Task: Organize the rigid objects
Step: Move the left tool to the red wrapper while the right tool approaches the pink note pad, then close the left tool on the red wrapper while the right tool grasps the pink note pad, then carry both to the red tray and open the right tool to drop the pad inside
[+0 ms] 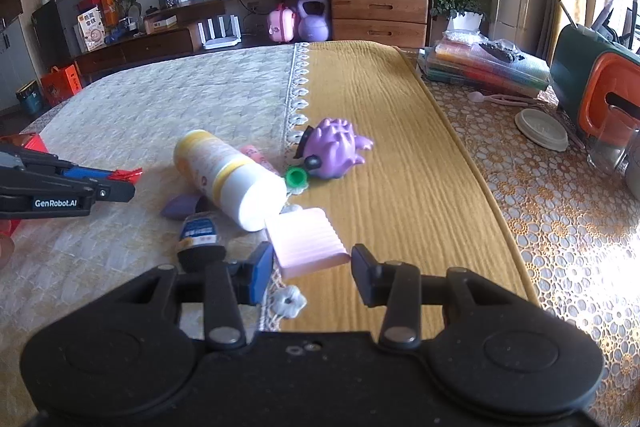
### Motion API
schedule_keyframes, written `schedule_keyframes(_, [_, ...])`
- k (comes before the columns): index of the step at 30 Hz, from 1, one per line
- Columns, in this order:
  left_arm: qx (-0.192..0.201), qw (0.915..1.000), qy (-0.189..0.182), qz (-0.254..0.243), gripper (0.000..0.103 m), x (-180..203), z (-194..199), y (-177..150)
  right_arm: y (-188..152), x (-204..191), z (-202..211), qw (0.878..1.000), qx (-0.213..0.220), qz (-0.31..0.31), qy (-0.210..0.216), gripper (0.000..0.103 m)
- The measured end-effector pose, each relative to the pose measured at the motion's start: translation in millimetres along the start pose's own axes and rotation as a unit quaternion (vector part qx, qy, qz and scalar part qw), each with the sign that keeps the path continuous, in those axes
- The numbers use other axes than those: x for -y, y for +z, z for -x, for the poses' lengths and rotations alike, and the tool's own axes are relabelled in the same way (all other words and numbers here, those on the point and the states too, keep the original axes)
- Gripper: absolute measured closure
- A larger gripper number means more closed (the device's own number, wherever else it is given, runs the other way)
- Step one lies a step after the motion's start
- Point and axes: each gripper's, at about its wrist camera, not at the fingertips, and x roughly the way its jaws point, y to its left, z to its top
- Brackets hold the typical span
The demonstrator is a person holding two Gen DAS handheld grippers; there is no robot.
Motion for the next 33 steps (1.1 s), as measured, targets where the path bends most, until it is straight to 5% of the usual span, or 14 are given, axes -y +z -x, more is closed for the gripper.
schedule_keyframes(17, [-0.019,0.9976,0.020,0.064,0.080,-33.1,74.2,-38.9,-3.6,-68.2,56.5,0.998,0.004,0.016,0.053,0.061])
schedule_keyframes(33, [0.010,0.9934,0.045,0.106,0.080,-92.7,148.6,-55.7,21.8,-172.5,72.1,0.989,0.013,0.090,0.120,0.061])
